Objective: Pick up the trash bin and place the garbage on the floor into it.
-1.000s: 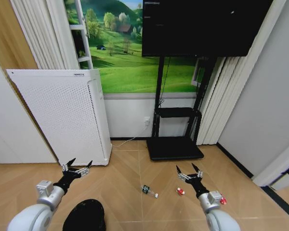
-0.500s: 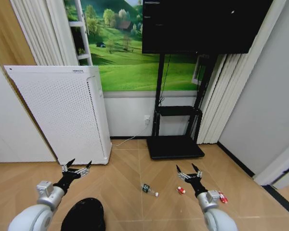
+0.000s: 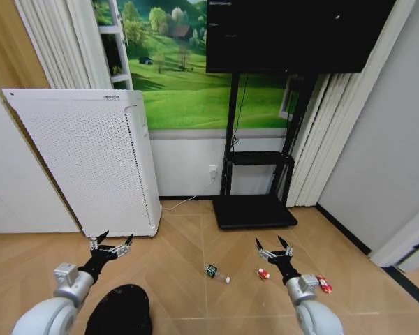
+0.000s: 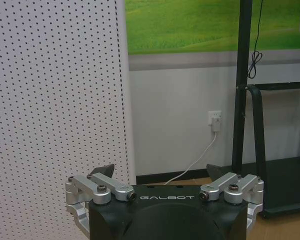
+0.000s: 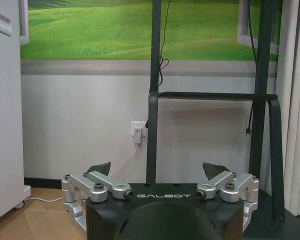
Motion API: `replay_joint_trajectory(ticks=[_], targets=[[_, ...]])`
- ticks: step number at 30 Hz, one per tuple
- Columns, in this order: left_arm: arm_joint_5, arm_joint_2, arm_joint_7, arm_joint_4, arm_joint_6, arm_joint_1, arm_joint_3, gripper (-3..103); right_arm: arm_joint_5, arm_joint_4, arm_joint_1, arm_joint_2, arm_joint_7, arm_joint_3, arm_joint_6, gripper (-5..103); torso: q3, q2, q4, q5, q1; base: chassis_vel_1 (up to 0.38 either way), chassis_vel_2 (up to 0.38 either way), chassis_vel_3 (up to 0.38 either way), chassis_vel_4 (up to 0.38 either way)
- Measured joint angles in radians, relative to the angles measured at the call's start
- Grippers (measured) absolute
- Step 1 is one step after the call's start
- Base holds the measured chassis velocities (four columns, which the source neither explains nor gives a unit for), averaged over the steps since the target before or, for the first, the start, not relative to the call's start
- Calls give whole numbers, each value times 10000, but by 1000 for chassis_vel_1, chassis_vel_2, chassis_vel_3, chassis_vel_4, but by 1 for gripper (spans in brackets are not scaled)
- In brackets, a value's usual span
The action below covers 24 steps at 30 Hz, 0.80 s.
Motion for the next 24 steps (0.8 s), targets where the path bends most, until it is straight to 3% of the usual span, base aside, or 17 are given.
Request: replay_joint_trajectory(ticks=[24], targets=[[150,-84,-16,53,79,-14,66,100,116,-265,225,12,-2,-74,-20,100,-699,-933,0,0,-233,0,0,0,0]])
